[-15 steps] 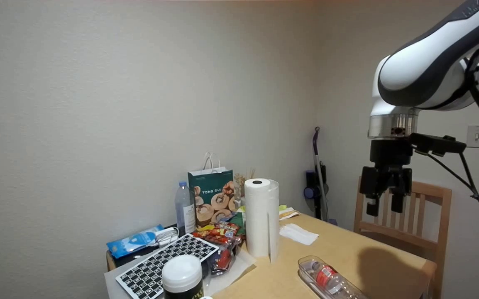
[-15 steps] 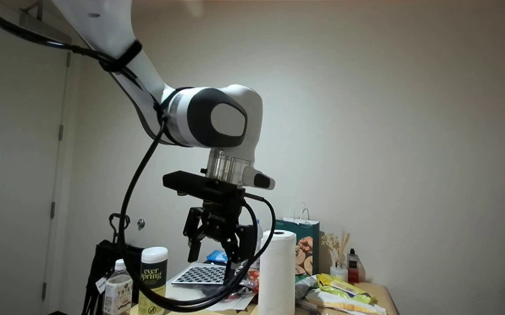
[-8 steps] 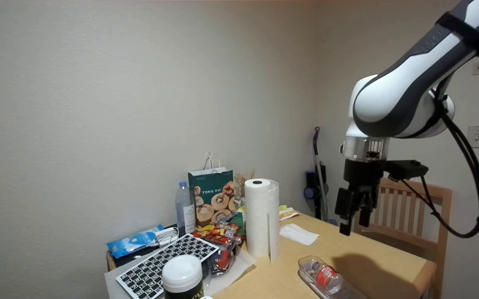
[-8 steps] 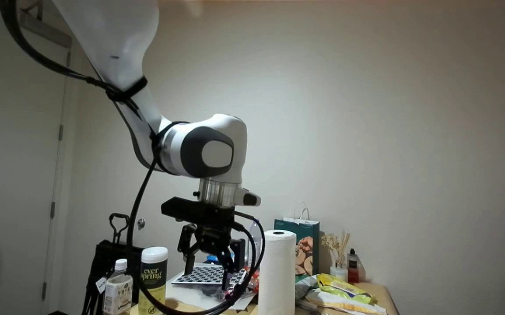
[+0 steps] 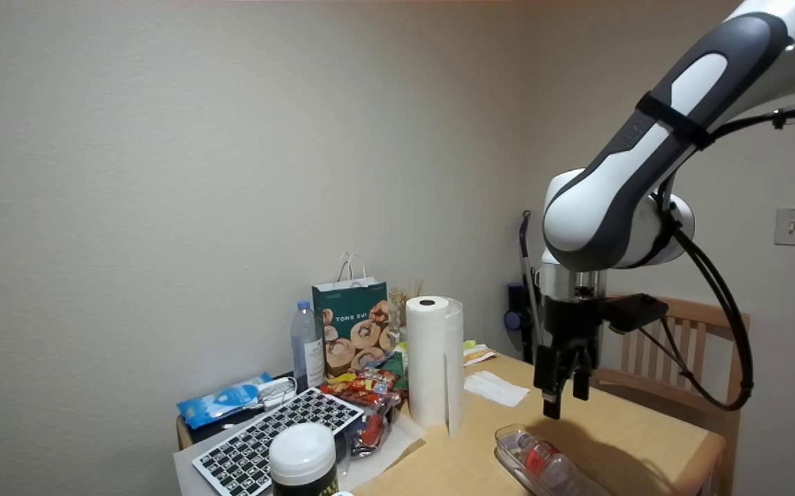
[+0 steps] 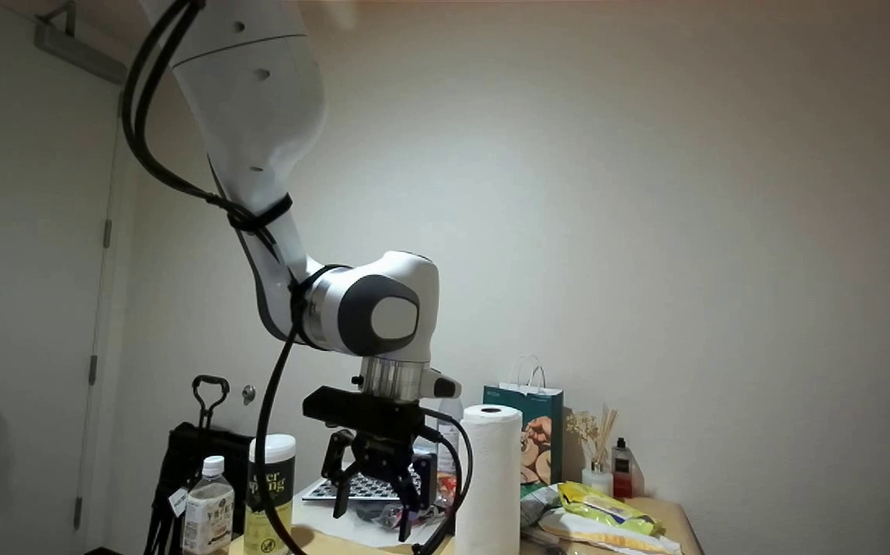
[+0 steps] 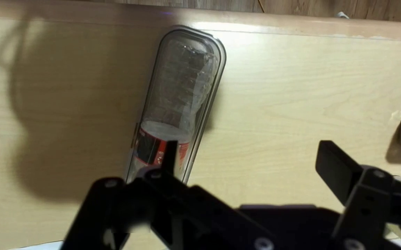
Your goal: Pick up the bottle and put it on the table.
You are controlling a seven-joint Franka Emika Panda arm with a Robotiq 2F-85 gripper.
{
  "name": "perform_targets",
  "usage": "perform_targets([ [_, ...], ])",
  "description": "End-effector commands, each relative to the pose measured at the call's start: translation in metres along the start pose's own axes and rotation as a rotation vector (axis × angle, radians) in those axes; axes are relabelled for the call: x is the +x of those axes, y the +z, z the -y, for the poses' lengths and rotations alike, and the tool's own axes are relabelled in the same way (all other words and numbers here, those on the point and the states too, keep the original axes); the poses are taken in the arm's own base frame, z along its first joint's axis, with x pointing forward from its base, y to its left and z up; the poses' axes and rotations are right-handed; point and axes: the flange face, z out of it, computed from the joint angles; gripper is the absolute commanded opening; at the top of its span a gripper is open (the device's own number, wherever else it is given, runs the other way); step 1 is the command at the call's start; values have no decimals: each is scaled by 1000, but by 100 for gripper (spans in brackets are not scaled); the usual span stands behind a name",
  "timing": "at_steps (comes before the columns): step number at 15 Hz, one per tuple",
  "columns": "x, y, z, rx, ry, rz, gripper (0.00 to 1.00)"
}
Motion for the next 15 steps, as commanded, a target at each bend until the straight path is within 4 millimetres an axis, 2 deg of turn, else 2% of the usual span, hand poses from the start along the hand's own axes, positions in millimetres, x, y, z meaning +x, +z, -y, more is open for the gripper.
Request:
perform_targets([
  [1, 0, -1, 0, 0, 0, 0, 100],
  [6, 9, 27, -4, -55, -10, -36, 100],
  [12, 19, 66, -23, -173, -46, -129, 100],
  [13, 21, 70, -27, -182, -40, -122, 100],
  [14, 19, 61, -19, -161, -47, -109, 100],
  [15, 19, 66, -21, -163, -45, -102, 100],
])
